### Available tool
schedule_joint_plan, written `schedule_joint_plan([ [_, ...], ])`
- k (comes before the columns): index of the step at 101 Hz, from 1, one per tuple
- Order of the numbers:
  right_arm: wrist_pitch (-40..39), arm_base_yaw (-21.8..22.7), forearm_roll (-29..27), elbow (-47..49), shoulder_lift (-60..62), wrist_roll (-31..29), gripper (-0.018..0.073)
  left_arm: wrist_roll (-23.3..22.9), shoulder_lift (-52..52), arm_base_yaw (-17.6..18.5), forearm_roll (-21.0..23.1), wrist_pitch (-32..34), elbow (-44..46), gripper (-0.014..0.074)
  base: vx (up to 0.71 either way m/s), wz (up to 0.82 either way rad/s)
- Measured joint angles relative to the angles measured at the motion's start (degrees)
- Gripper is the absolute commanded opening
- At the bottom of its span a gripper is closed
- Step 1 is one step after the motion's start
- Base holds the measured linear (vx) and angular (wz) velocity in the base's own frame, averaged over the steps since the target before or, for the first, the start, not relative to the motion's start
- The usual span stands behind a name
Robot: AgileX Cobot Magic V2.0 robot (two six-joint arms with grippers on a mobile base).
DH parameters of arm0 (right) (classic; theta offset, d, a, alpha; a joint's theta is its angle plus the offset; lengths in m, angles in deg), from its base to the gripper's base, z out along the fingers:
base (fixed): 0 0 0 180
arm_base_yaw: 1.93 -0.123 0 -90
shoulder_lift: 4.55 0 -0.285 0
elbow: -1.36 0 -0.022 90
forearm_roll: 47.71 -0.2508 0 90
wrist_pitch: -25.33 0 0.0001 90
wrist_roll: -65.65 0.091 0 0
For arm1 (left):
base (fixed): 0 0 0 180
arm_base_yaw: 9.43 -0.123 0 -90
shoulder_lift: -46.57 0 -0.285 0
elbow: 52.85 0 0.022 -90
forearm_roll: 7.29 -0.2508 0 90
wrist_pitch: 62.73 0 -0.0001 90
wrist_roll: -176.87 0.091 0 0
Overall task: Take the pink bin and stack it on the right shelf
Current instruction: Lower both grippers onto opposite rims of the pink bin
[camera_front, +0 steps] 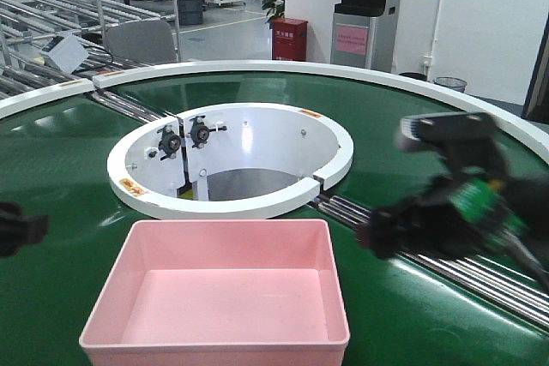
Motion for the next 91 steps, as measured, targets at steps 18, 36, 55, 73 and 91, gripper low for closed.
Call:
schedule_joint_plan([
  [18, 8.11, -0.74, -0.06, 13.31, -13.84, 3.62, 0.0592, 1.91, -14.7, 0.0, 6.0, -5.12, 9.98, 0.0557, 0.0, 0.0],
  [36, 11.31, -0.74, -0.79, 18.78, -22.78, 4.1, 0.0592, 2.86, -24.67, 0.0, 7.41, -5.54, 13.83, 0.0557, 0.0, 0.0],
  [55, 11.31, -0.74, -2.74, 19.19, -28.8, 4.22, 0.0578, 2.92, -31.66, 0.0, 7.6, -5.14, 14.41, 0.054, 0.0, 0.0],
  [73, 11.31, -0.74, -3.8, 19.19, -33.05, 4.28, 0.0499, 3.32, -37.16, 0.0, 8.65, -3.19, 14.41, 0.046, 0.0, 0.0],
  [91, 11.25, -0.74, -4.22, 19.19, -35.12, 4.39, 0.0231, 5.42, -39.59, 0.0, 10.11, -1.86, 14.41, 0.0266, 0.0, 0.0],
])
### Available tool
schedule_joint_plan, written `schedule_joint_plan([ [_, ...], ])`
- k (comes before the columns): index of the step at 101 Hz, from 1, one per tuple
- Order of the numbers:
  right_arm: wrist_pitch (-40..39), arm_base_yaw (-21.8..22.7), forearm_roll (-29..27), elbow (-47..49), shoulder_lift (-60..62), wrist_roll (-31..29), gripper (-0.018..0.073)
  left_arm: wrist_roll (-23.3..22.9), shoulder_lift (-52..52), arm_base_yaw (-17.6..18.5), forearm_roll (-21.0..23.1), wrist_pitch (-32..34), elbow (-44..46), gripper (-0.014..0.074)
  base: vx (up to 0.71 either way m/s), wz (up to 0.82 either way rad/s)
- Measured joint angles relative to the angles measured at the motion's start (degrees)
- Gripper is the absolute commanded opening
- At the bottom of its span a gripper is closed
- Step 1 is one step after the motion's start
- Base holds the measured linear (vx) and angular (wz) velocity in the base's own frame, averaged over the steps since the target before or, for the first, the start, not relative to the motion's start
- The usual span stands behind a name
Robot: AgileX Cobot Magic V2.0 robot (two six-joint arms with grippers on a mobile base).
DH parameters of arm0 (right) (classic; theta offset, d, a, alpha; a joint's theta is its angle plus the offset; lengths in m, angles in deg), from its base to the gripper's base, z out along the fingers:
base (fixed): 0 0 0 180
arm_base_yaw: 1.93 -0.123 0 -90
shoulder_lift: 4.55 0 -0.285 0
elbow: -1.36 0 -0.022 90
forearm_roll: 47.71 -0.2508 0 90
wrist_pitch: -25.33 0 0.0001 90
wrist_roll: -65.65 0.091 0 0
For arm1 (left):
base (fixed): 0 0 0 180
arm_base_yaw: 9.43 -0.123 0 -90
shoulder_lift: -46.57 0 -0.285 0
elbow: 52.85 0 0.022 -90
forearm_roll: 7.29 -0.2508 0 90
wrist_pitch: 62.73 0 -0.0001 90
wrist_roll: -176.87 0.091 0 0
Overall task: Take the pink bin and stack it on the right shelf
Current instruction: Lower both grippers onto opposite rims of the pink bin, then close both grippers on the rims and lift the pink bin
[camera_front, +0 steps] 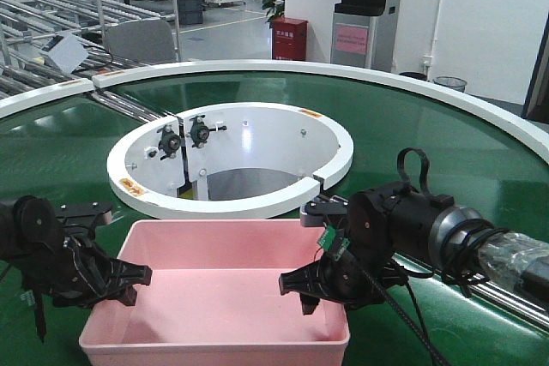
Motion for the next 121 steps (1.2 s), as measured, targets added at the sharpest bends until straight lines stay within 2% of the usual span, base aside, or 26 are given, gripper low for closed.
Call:
schedule_joint_plan([
  [6, 0.0, 0.0, 0.0, 0.0, -0.13, 0.0, 0.0126, 0.3, -0.43, 0.0, 0.18, 0.29, 0.07, 0.0165, 0.0, 0.0],
  [7, 0.0, 0.0, 0.0, 0.0, -0.13, 0.0, 0.0081, 0.36, -0.6, 0.0, 0.18, 0.33, 0.07, 0.0139, 0.0, 0.0],
  [10, 0.05, 0.0, 0.0, 0.0, -0.13, 0.0, 0.0052, 0.42, -0.68, 0.0, 0.24, 0.4, 0.14, 0.01, 0.0, 0.0],
  [11, 0.17, 0.0, 0.18, 0.0, -0.13, 0.0, 0.001, 0.42, -0.73, 0.0, 0.36, 0.4, 0.14, 0.0075, 0.0, 0.0],
  [13, 0.42, 0.0, 0.36, 0.0, -0.13, 0.0, -0.0017, 0.42, -0.73, 0.0, 0.42, 0.4, 0.2, 0.005, 0.0, 0.0],
  [17, 0.75, 0.0, 0.08, 0.11, -0.13, 0.28, -0.0015, 0.42, -0.73, 0.0, 0.37, 0.32, 0.18, -0.0011, 0.0, 0.0],
  [36, 2.24, -0.23, 0.09, 0.3, 0.43, 0.49, -0.0011, 0.54, 0.52, 0.0, 0.32, -0.88, 0.25, -0.0008, 0.0, 0.0],
  [49, 3.61, -1.13, 1.71, 0.3, 3.23, 0.55, -0.001, 0.96, 4.94, 0.0, -0.16, -2.05, 0.18, -0.0008, 0.0, 0.0],
  [65, 4.76, -3.37, 5.18, 0.3, 11.24, 0.7, -0.0009, 1.08, 14.7, 0.0, -1.09, -2.99, 0.18, -0.0008, 0.0, 0.0],
  [66, 5.06, -3.71, 5.58, 0.3, 12.0, 0.7, -0.0009, 1.08, 16.08, 0.0, -1.29, -3.28, 0.18, -0.0008, 0.0, 0.0],
  [67, 6.56, -5.18, 6.15, 0.36, 19.66, 0.88, -0.0009, 1.08, 25.85, 0.0, -1.83, -5.61, 0.18, -0.0006, 0.0, 0.0],
  [76, 7.0, -5.32, 5.96, 0.37, 22.18, 1.24, -0.0009, 1.08, 29.1, 0.0, -1.61, -6.84, 0.18, -0.0005, 0.0, 0.0],
  [121, 9.55, -5.42, 5.7, 0.37, 25.17, 3.38, -0.0008, 1.02, 30.95, 0.0, -0.57, -8.96, 0.18, -0.0005, 0.0, 0.0],
])
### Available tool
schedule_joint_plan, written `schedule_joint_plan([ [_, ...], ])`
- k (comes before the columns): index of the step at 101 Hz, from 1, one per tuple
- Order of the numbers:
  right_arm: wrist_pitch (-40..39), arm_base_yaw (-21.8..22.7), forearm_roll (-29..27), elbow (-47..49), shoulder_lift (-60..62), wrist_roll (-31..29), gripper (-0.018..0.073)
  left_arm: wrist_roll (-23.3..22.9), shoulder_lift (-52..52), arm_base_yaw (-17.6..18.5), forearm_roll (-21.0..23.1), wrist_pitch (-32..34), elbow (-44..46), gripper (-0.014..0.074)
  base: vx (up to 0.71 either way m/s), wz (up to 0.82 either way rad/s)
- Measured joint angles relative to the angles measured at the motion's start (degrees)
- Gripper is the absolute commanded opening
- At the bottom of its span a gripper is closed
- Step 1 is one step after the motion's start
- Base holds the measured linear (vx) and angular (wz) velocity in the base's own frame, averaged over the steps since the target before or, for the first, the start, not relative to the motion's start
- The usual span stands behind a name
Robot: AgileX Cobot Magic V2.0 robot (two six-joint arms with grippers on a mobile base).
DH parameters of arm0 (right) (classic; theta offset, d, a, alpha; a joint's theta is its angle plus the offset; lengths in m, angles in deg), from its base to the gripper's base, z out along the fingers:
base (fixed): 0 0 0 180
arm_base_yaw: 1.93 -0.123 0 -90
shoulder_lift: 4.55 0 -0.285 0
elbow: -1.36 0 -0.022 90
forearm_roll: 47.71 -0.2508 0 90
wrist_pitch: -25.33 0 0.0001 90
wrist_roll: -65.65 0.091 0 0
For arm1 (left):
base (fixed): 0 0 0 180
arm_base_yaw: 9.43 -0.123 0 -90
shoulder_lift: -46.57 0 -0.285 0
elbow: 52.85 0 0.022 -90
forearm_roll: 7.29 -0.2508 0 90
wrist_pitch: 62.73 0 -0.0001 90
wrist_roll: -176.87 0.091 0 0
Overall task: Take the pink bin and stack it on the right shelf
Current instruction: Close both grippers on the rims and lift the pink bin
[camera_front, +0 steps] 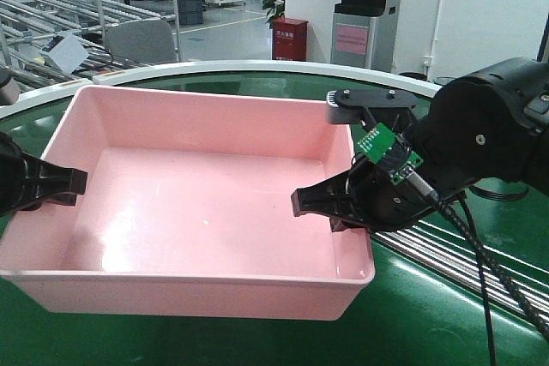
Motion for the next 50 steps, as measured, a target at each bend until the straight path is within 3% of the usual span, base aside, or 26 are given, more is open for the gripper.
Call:
schedule_joint_plan([
  [50, 0.5, -0.1, 0.44, 0.0, 1.11, 0.11, -0.0008, 0.0, -0.77, 0.17, 0.51, -0.19, 0.0, -0.0005, 0.0, 0.0],
])
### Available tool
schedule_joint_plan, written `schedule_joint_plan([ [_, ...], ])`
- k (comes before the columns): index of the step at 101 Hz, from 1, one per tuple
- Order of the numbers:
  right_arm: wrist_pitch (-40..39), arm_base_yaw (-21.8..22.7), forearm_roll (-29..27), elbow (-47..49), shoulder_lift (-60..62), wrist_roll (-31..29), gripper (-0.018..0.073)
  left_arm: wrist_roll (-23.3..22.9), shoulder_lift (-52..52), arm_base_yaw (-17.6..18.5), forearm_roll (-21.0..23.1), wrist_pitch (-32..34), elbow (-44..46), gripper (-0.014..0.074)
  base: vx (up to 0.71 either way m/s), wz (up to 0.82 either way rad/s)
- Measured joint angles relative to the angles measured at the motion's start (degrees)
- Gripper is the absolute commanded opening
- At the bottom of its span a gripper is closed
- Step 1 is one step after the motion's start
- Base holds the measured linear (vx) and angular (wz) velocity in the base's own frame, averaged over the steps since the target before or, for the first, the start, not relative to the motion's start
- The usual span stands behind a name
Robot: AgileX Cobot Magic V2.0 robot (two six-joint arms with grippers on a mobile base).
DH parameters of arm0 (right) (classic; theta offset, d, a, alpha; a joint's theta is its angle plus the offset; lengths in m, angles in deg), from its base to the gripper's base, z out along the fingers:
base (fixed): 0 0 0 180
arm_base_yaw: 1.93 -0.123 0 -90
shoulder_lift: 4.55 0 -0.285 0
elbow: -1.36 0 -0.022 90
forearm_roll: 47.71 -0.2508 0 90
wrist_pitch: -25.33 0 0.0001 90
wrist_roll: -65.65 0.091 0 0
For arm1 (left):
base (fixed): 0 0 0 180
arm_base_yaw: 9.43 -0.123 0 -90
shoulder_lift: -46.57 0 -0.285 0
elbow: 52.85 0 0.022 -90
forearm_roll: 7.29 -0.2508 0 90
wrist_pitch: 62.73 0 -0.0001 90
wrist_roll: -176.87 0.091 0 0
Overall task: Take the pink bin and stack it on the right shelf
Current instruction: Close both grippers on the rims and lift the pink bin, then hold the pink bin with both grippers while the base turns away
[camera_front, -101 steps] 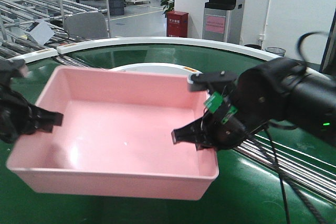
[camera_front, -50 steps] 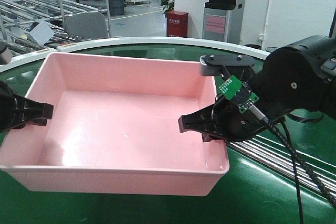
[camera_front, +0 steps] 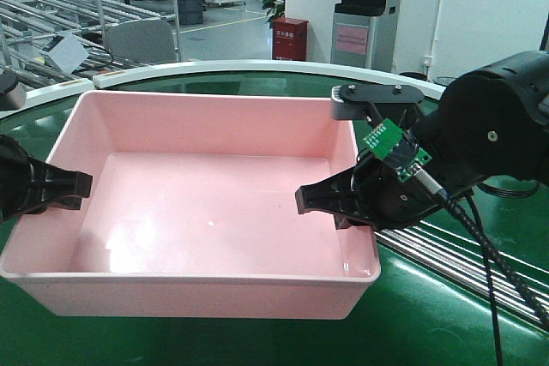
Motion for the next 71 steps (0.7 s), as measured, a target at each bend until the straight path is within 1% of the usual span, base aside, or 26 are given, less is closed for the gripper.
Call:
schedule_joint_plan([
  [71, 0.0, 0.0, 0.0, 0.0, 0.0, 0.02, -0.0008, 0.0, 0.0, 0.0, 0.0, 0.0, 0.0, -0.0005, 0.0, 0.0],
])
